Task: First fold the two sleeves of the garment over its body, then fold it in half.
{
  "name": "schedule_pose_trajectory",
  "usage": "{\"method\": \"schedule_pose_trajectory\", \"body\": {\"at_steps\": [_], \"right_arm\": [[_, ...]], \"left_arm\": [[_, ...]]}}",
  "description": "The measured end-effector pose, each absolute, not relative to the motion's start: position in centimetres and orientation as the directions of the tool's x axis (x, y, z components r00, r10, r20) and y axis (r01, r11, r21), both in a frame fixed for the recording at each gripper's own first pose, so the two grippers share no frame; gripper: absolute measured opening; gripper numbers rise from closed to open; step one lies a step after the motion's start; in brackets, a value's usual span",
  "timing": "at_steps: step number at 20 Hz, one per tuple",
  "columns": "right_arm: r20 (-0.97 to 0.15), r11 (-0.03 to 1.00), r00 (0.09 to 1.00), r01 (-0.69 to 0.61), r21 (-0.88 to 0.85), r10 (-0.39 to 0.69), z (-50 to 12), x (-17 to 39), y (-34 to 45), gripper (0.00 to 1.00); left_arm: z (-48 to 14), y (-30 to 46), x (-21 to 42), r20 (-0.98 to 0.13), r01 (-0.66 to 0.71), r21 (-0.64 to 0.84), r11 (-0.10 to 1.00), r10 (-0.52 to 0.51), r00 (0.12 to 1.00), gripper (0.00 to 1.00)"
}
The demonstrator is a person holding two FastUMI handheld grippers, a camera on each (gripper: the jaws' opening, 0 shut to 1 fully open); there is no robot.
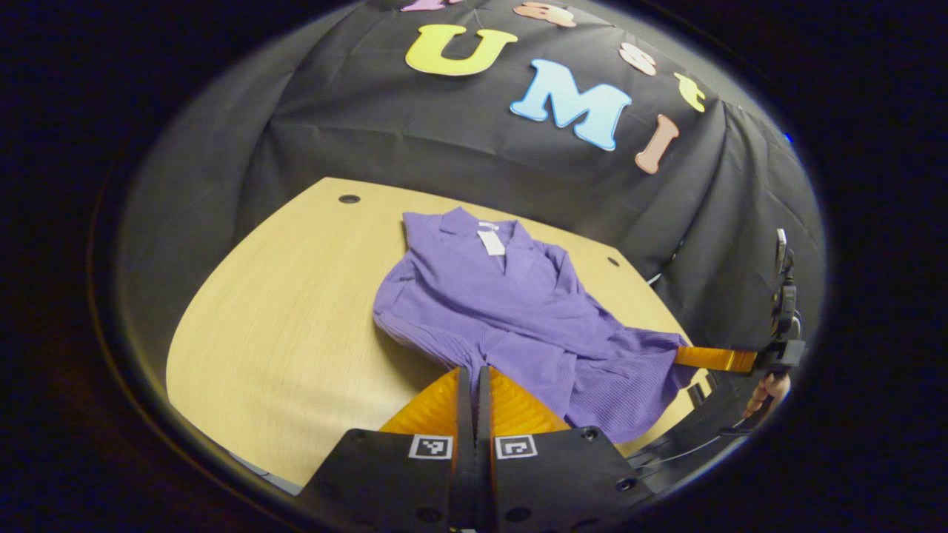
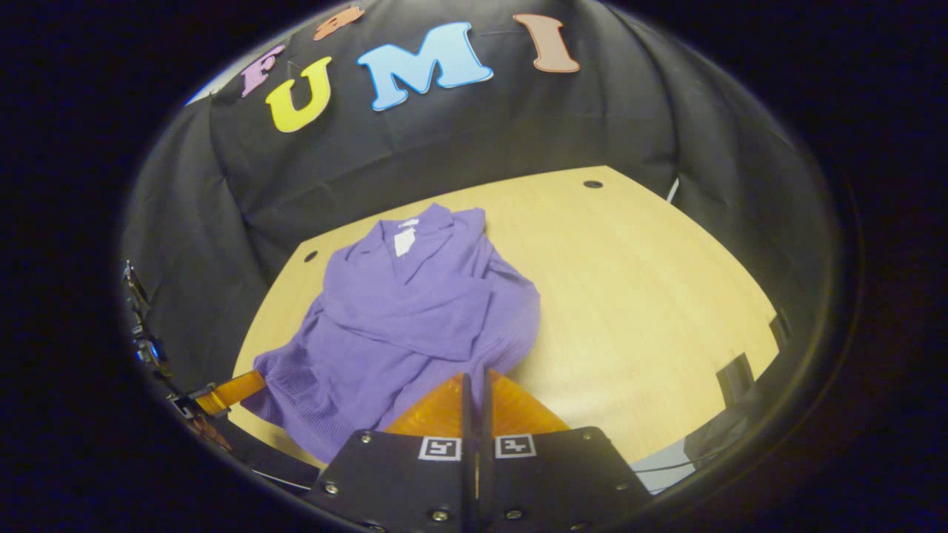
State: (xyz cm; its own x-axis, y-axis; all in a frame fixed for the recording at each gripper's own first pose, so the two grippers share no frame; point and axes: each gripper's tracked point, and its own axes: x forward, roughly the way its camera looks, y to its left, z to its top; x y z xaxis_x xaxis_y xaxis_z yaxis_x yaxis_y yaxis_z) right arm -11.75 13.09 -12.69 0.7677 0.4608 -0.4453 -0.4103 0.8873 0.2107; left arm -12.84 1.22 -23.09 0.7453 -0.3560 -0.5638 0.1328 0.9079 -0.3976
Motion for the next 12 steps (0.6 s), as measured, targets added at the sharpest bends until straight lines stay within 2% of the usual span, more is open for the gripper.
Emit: {"method": "schedule_pose_trajectory", "body": {"at_steps": [5, 12], "right_arm": [[-0.352, 0.863, 0.788, -0.466, 0.195, 0.505, -6.5, -9.2, 15.4, 0.02], [-0.291, 0.811, 0.758, -0.529, 0.249, 0.584, -1.1, -3.1, 18.6, 0.02]], "left_arm": [[-17.9, 2.2, -8.1, -0.48, 0.168, -0.396, 0.903, -0.359, 0.801, 0.07], [-12.9, 4.2, 0.8, -0.406, 0.098, -0.412, 0.906, -0.279, 0.87, 0.06]]}}
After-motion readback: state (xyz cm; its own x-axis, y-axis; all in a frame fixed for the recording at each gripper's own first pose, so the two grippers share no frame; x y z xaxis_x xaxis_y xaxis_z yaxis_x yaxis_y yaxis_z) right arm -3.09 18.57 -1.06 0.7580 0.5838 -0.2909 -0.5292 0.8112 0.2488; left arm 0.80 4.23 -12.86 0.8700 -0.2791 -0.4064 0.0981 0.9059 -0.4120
